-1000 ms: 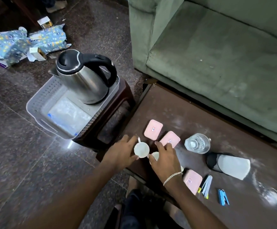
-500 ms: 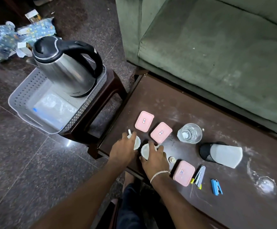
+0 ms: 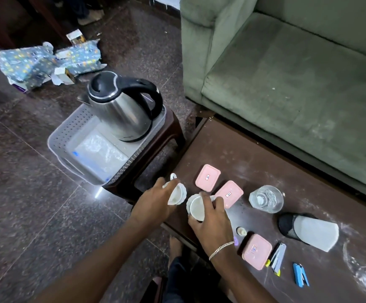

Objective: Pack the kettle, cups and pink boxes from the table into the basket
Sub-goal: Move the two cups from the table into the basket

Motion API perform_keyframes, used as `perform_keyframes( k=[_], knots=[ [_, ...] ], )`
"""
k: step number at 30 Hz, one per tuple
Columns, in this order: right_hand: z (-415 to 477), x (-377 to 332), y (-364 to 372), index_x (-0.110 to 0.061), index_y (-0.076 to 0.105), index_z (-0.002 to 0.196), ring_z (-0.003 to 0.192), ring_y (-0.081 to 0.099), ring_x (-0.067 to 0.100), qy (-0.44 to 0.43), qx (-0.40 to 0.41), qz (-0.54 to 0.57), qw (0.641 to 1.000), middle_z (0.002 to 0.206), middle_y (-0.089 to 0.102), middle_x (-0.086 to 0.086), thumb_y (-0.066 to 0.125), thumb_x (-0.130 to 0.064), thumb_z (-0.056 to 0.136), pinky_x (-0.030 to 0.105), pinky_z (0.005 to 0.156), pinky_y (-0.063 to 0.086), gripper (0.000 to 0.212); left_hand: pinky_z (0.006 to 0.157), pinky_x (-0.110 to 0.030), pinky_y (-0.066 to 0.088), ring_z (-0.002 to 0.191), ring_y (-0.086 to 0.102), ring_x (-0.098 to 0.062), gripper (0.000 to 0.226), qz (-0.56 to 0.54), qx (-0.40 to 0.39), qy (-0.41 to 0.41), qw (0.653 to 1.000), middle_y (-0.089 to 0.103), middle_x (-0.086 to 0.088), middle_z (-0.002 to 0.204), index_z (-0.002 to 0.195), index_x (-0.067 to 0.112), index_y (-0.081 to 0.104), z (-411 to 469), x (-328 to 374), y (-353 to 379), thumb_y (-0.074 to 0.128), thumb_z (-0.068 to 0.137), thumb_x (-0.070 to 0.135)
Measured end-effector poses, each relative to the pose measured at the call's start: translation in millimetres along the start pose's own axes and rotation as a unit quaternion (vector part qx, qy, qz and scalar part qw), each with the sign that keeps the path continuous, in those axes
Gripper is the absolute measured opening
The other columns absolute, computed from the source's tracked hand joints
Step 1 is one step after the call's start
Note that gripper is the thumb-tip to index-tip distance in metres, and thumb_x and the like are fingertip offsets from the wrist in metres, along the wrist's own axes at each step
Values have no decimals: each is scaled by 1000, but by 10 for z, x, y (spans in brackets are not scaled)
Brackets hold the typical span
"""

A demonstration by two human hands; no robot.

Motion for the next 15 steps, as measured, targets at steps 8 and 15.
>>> perform_keyframes(
  k=[8,15],
  knots=[
    [312,-1370,-380,-35,47,135,93,60,22,-121,85,71,987,109,43,-3,73,-44,71,32,70,56,70,79,-45,56,96,68,-33,74,-12,74,-9,997,55,-2,122,151,32,41,-120,-693,-1310,76,87,40],
    [729,-2332,-230,-34,44,140,95,58,29,-172,84,43,981,115,50,3,68,-48,75,43,76,53,71,83,-45,56,106,68,-40,77,39,94,-40,994,61,-9,129,144,22,50,136,-1648,-2048,86,77,23]
  ],
)
Point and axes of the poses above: each hand's wrist, its own z-axis towards the middle knuckle, its own y-axis out of the palm, x = y × z, the point moved 8 cm from there along z, towards the middle knuckle
